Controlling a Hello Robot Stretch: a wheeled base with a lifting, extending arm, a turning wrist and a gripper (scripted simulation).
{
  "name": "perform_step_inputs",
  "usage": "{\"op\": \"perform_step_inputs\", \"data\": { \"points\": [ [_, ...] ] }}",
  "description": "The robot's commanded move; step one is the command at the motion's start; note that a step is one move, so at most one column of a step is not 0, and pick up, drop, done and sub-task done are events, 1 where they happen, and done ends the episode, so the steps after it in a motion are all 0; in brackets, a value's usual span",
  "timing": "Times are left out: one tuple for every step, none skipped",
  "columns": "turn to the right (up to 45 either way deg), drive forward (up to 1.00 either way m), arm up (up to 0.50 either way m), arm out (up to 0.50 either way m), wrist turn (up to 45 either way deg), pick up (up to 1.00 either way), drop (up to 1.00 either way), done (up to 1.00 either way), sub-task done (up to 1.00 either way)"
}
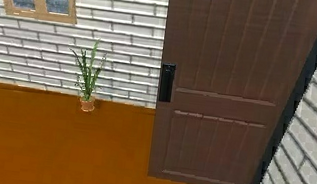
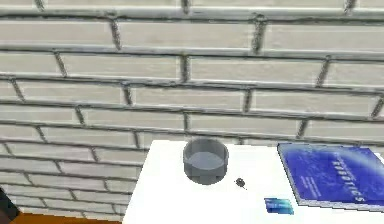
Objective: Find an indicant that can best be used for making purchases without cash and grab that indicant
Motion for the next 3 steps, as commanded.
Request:
{"op": "perform_step_inputs", "data": {
  "points": [
    [27.0, 0.00, 0.00, 0.00, 0.0, 0.00, 0.00, 0.00, 0.00],
    [0.0, 0.00, 0.50, 0.00, 0.0, 0.00, 0.00, 0.00, 0.00],
    [0.0, 0.00, 0.38, 0.00, 0.0, 0.00, 0.00, 0.00, 0.00]
  ]
}}
